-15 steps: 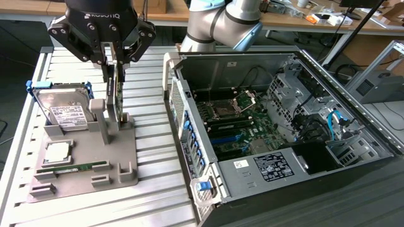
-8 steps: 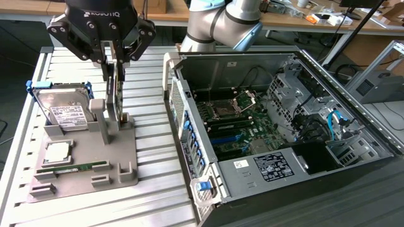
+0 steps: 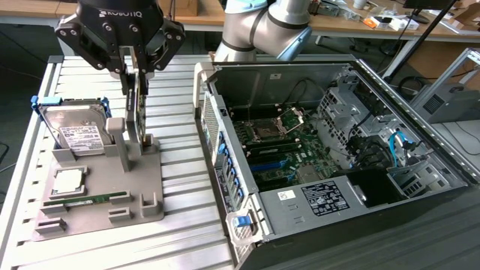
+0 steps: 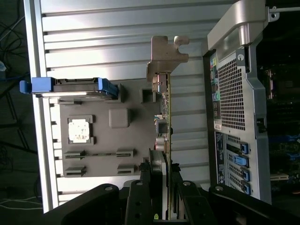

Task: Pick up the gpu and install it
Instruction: 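Pick up the gpu and move the gpu toward the slot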

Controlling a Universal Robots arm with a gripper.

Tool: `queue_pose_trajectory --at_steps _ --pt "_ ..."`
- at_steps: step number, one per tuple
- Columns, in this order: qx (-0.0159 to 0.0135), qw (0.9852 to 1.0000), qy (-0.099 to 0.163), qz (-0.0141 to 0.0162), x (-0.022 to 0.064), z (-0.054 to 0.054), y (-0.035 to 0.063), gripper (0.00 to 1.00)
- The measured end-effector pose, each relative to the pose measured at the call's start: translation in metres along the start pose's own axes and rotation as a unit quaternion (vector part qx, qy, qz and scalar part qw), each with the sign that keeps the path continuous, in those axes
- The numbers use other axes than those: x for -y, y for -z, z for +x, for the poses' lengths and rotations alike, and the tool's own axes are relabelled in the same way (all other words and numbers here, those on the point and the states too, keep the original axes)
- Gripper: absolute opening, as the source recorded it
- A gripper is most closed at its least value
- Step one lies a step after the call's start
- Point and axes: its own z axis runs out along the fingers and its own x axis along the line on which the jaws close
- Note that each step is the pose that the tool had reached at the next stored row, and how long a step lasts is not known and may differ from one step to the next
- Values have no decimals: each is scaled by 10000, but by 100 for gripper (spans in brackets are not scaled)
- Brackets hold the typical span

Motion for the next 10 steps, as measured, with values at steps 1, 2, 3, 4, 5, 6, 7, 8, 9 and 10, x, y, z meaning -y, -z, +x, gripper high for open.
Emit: queue_pose_trajectory --at_steps 1,2,3,4,5,6,7,8,9,10 --pt "0 10000 0 0 0 0 2 27" --pt "0 10000 0 0 0 -1 3 27" --pt "0 10000 0 0 0 -1 5 27" --pt "-1 10000 0 0 0 -1 7 27" --pt "0 10000 0 0 0 -2 9 27" --pt "0 10000 0 0 0 -2 10 27" --pt "0 10000 0 0 -1 -2 12 27" --pt "0 10000 0 0 -1 -2 15 27" --pt "-1 10000 0 1 -1 -3 18 27" --pt "0 10000 0 0 -1 -4 20 27"
